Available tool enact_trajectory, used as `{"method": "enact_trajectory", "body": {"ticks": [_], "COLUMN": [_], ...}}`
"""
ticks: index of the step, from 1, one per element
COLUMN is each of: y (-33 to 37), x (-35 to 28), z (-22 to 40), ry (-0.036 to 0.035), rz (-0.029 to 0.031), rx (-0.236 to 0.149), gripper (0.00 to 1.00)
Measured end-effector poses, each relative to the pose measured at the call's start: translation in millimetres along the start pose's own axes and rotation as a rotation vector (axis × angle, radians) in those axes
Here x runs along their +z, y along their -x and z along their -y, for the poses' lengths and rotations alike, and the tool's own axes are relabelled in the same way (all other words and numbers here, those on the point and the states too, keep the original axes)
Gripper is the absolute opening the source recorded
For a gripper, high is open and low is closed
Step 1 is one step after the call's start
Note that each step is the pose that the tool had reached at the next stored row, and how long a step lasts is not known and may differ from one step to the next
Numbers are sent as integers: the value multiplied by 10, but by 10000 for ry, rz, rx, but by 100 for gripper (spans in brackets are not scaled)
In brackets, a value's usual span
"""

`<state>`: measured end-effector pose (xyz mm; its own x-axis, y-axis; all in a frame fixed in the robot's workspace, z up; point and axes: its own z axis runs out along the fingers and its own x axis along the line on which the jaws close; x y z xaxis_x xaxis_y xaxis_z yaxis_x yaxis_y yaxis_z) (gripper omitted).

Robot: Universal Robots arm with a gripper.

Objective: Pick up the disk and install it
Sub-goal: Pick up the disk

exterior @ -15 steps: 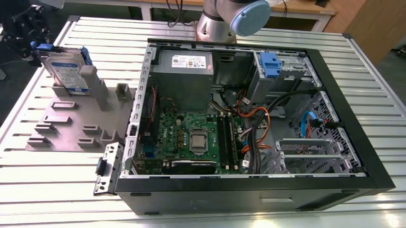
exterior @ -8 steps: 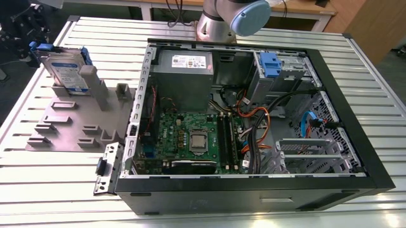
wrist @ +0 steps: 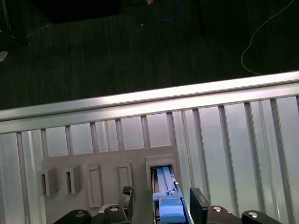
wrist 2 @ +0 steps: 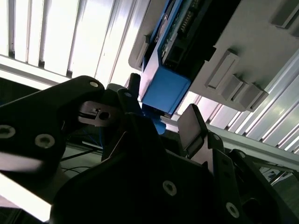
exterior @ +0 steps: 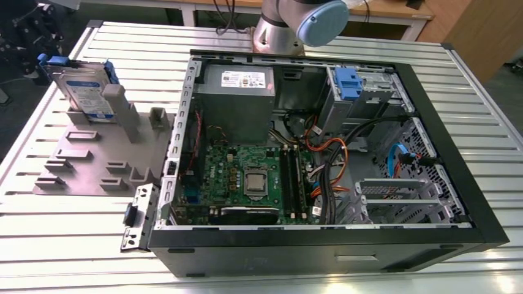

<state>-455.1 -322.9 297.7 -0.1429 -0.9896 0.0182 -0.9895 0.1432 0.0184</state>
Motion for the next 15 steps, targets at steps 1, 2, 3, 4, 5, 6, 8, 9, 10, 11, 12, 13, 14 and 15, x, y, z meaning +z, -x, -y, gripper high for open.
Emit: {"method": "enact_trajectory", "body": {"ticks": [1,2,3,4,5,6,8,9,10,11,12,13,14,15], "y": [-1,0,0,-1,0,-1,-1,-1,0,-1,0,1,3,5], "x": [-27,-28,-28,-28,-28,-28,-29,-29,-29,-29,-31,-30,-28,-25], "z": [-1,0,0,0,0,0,-1,0,0,0,3,11,22,32], "ry": [1,-2,-2,-2,-2,-2,-1,-1,-1,-1,1,2,-1,-1], "rz": [-1,1,1,1,1,1,0,0,0,0,-1,-2,-1,-2], "rx": [0,0,0,0,0,0,0,0,0,0,-1,-1,-1,0], "gripper": [59,59,59,59,59,59,59,59,59,59,59,59,59,59]}}
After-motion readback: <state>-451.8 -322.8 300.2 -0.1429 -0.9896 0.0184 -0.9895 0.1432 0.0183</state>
